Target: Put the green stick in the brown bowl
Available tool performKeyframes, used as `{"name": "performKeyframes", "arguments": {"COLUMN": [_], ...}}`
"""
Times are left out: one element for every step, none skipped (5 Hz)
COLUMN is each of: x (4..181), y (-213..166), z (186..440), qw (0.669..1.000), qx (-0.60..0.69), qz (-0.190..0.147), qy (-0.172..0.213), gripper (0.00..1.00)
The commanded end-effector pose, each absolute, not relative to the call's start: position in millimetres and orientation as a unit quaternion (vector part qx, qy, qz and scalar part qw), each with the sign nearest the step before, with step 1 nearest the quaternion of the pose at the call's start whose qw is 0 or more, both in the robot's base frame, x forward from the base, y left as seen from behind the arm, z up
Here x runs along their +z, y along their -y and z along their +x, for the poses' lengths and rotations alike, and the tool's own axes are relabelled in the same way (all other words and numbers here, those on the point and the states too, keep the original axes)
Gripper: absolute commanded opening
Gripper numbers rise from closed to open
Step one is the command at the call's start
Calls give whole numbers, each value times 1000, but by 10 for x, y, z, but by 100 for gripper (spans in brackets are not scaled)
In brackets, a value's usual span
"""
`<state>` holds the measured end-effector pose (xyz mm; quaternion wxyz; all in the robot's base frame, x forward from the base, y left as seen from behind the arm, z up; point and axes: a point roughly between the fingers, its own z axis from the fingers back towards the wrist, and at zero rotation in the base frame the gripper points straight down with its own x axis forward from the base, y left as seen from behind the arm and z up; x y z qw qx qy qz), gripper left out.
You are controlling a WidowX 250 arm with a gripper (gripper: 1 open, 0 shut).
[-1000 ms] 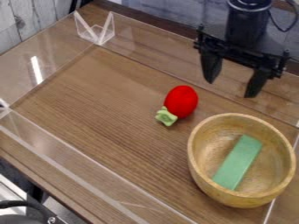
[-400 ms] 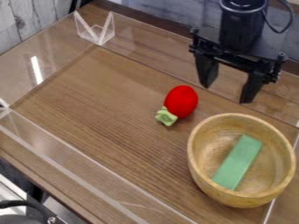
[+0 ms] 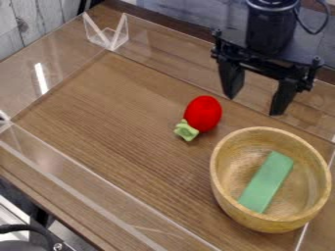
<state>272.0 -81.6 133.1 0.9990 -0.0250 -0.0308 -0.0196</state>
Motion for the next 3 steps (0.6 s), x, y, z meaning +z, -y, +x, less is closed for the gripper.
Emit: {"name": "performKeyframes", "arguments": {"x": [1568,1589,1575], "y": [901,931,858], "z": [2760,2752,2866], "qw": [996,996,997], "qx": [-33,-39,-26], "qz": [-37,-36,-32], "qy": [68,66,65], "gripper": [100,100,100]}}
